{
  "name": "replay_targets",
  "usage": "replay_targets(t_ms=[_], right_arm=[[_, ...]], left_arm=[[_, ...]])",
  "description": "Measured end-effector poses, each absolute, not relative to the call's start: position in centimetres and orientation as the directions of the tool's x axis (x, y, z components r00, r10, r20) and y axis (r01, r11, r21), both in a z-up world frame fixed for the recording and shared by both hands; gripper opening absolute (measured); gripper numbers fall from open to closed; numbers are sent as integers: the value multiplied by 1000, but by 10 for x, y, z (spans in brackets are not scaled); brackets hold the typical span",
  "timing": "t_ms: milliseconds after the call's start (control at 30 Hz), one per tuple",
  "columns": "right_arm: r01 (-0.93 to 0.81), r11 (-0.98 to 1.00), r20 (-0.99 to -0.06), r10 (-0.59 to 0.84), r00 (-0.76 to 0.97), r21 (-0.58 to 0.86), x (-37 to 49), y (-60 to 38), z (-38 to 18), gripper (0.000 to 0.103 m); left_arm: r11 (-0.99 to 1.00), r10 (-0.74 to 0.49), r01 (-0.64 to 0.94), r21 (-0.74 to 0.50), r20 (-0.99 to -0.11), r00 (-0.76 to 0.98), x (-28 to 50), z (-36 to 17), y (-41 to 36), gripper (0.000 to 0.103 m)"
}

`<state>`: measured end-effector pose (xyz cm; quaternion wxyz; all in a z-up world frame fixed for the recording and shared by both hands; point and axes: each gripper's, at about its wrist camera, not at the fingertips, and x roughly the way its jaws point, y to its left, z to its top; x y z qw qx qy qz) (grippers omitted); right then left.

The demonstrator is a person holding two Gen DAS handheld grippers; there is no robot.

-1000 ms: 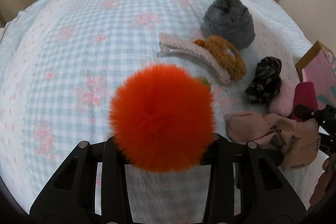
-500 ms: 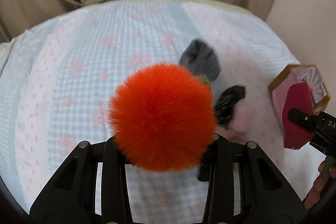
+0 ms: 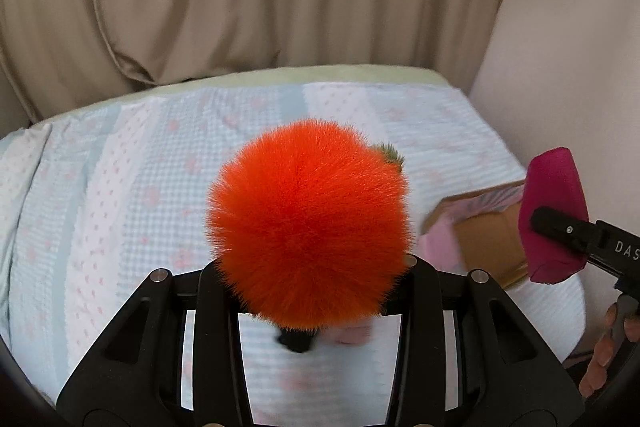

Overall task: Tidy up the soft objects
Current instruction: 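Carry pompom and pouch into the cardboard box and open both grippers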

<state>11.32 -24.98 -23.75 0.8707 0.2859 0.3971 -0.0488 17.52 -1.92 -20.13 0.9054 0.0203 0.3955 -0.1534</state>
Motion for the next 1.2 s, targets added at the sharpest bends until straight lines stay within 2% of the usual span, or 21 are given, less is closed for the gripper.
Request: replay_targets(t_ms=[233,433,667,900,1100,1200], right_arm=[[268,889,-755,122,644,372,103,-322,-207,41],[273,915,-815,96,571,299,107,-391,-229,41],[309,924,-898,76,432,227,128,-461,-282,41],[291,935,-947,112,301,203,152,-493,-340,41],[251,948,-968,147,204,197,176,-501,-393,41],[254,940,-968,188,166,226,182,-501,-410,41]], left_arm=[[948,-291,294,-125,-718,632,146,-180,-110,34],[939,-307,309,-147,-764,568,145,-200,-194,34],[930,-287,342,-138,-854,435,170,-256,-270,34],[914,-208,395,-96,-946,250,206,-344,-332,34],[885,-137,462,-63,-982,129,218,-401,-358,34],[881,-121,469,-59,-987,104,217,-410,-358,34]])
